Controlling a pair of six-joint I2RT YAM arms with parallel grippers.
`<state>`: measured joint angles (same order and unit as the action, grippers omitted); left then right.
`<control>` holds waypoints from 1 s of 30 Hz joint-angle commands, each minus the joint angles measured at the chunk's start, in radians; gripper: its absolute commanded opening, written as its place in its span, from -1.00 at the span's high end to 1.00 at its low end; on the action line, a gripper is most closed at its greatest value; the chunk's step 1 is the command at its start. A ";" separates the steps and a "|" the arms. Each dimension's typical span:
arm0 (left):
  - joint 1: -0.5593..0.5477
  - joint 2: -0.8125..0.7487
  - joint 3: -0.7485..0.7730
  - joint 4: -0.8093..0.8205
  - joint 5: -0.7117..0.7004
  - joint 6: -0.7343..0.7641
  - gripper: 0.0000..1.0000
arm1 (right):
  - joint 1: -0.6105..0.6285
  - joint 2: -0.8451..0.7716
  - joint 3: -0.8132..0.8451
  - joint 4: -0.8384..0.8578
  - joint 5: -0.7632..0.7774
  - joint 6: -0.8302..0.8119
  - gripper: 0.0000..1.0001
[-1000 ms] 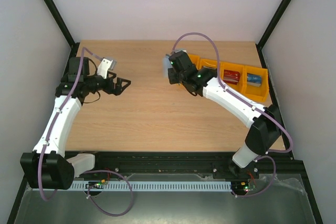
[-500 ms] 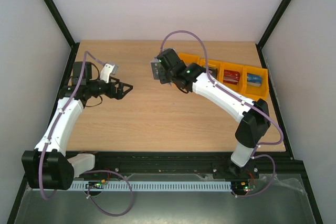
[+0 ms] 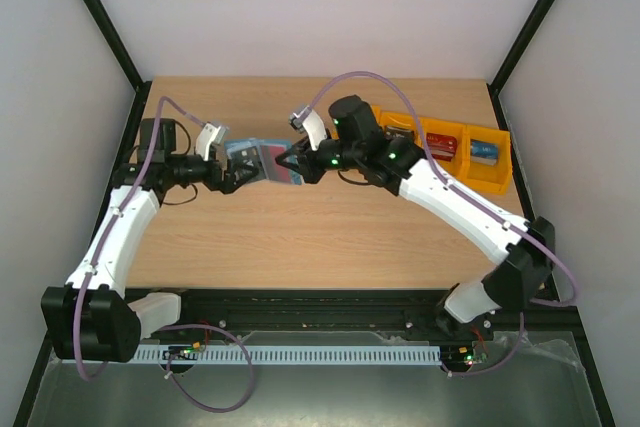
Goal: Take the credit cards out of the card holder
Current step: Remove the credit card from the card holder.
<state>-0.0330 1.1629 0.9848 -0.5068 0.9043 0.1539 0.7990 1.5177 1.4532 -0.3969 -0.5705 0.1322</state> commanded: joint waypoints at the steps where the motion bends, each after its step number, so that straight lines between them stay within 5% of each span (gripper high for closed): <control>1: 0.016 -0.018 0.047 -0.067 0.097 0.071 -0.99 | -0.005 -0.105 -0.068 0.165 -0.281 -0.101 0.97; 5: 0.019 -0.017 0.093 -0.184 0.229 0.188 -0.97 | -0.019 -0.132 -0.100 0.187 -0.350 -0.108 0.97; 9: 0.019 -0.023 0.135 -0.328 0.337 0.352 -0.67 | -0.039 -0.133 -0.106 0.186 -0.387 -0.108 0.97; 11: 0.019 -0.025 0.144 -0.364 0.352 0.392 -0.33 | -0.047 -0.137 -0.111 0.196 -0.400 -0.104 0.97; 16: 0.024 -0.028 0.146 -0.384 0.360 0.411 0.91 | -0.078 -0.148 -0.129 0.222 -0.403 -0.085 0.97; 21: 0.028 -0.031 0.140 -0.337 0.340 0.350 0.95 | -0.089 -0.142 -0.139 0.230 -0.304 -0.038 0.92; 24: 0.030 -0.036 0.111 -0.200 0.260 0.168 0.95 | -0.090 -0.144 -0.144 0.226 -0.140 -0.008 0.40; 26: 0.030 -0.038 0.089 -0.122 0.162 0.068 0.95 | -0.093 -0.139 -0.139 0.211 0.044 0.027 -0.08; 30: 0.028 -0.036 0.061 -0.029 -0.097 -0.033 0.95 | -0.093 -0.069 -0.036 0.032 0.660 0.136 -0.16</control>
<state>-0.0097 1.1400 1.0718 -0.6781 1.0531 0.2798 0.7132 1.4052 1.3190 -0.2165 -0.5201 0.1604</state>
